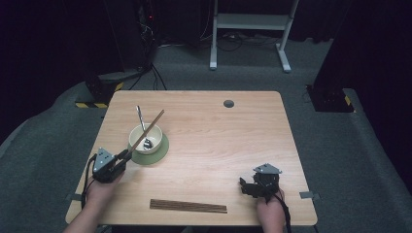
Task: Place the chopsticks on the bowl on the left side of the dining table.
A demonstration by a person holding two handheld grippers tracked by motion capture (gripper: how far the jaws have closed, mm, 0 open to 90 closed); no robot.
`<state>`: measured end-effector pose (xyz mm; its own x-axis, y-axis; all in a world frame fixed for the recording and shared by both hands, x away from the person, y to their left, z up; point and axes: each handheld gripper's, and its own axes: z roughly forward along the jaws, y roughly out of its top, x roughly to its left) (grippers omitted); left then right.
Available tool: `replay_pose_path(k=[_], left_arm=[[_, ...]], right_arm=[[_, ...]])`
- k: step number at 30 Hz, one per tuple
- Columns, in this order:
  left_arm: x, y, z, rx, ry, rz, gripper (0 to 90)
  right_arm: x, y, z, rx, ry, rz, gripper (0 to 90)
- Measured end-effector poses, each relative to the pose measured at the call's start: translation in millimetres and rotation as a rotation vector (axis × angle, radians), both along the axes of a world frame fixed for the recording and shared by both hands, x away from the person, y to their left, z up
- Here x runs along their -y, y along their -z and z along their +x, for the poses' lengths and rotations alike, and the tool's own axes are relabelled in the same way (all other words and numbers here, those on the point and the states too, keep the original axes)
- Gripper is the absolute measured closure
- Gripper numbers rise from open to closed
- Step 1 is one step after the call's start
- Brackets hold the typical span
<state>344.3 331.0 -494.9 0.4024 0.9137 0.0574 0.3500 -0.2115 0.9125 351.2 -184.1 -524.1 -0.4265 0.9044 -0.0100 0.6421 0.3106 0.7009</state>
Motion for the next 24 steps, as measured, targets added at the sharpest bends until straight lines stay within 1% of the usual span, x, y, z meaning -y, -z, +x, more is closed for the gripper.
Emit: replay_pose_path(k=[6, 10, 13, 15, 18, 24], left_arm=[[0.9, -1.1, -1.5, 0.0, 0.015, -0.007, 76.4], [2.9, -1.5, -3.4, -0.004, 0.047, -0.014, 76.4], [5.9, -1.9, -5.4, -0.005, 0.068, -0.009, 76.4], [7.5, -2.7, -6.4, -0.004, 0.074, -0.001, 76.5], [7.8, -4.3, -6.9, -0.008, 0.082, -0.013, 76.5], [10.8, -3.9, -8.6, -0.014, 0.107, -0.007, 76.5]], right_arm=[[0.0, 0.0, 0.0, 0.0, 0.0, 0.0, 10.0], [0.0, 0.0, 0.0, 0.0, 0.0, 0.0, 10.0], [0.0, 0.0, 0.0, 0.0, 0.0, 0.0, 10.0], [0.0, 0.0, 0.0, 0.0, 0.0, 0.0, 10.0], [0.0, 0.0, 0.0, 0.0, 0.0, 0.0, 10.0], [0.0, 0.0, 0.0, 0.0, 0.0, 0.0, 10.0]])
